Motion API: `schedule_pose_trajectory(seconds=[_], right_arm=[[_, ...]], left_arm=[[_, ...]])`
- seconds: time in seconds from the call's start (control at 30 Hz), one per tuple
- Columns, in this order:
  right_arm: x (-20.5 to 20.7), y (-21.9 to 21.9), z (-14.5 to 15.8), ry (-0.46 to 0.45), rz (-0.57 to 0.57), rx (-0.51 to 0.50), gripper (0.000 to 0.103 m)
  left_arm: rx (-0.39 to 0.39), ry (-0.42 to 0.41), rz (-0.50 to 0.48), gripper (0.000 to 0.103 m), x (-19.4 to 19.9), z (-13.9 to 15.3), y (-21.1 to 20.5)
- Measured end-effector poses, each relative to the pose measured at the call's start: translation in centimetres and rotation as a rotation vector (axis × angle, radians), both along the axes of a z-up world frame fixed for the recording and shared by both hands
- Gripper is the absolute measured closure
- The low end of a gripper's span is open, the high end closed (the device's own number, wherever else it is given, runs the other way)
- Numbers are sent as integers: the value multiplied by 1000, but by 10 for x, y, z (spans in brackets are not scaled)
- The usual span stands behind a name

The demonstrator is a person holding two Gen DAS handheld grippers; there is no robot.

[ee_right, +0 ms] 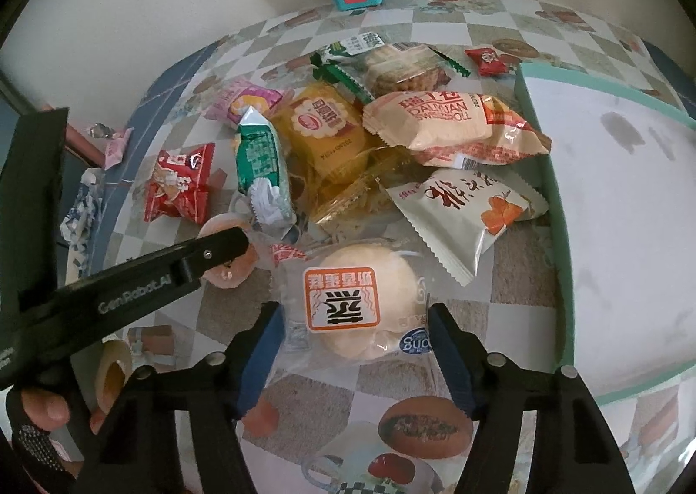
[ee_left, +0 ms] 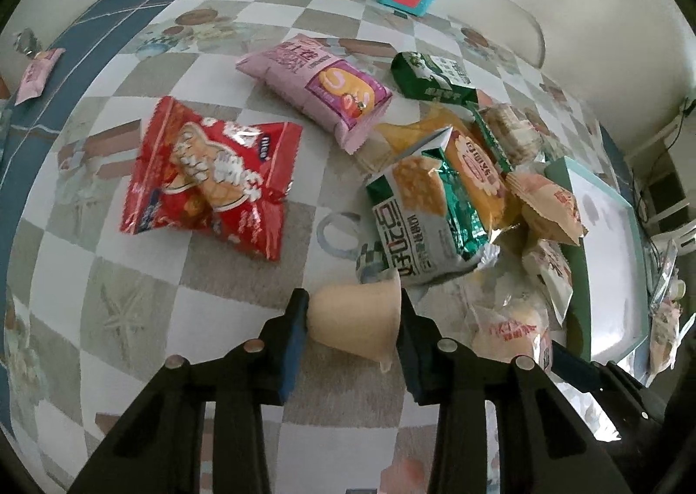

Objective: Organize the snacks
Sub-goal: 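Lift the pudding cup with the left tool while the right tool lifts the bun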

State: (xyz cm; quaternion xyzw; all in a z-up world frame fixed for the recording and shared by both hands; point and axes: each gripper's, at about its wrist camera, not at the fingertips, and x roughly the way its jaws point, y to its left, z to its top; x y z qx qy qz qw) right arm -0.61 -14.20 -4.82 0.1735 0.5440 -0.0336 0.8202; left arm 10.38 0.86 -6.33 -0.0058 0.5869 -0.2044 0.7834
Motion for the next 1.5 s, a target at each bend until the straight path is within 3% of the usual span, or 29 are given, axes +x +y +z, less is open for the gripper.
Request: schedule_pose_trajectory(seconds=[0.37, 0.63, 0.77, 1.1, 1.3, 1.5], right_arm=[[-18, -5, 19, -43, -25, 49, 36], [-21, -8, 16, -15, -32, 55, 36], [-18, 0, -1, 60, -6, 30, 36], [-7, 18, -7, 76, 44, -65, 27], [-11, 18, 2, 47, 42, -61, 40], [-14, 10, 7, 30, 26, -30, 42]], left_arm=[[-6, -17, 39, 63, -15, 25, 14], [10, -17, 49, 63, -23, 32, 12], [16, -12, 55, 63, -25, 31, 13], [25, 5, 66, 63, -25, 24, 14], [28, -2, 72, 63, -25, 27, 17], [33, -10, 79, 63, -26, 34, 18]])
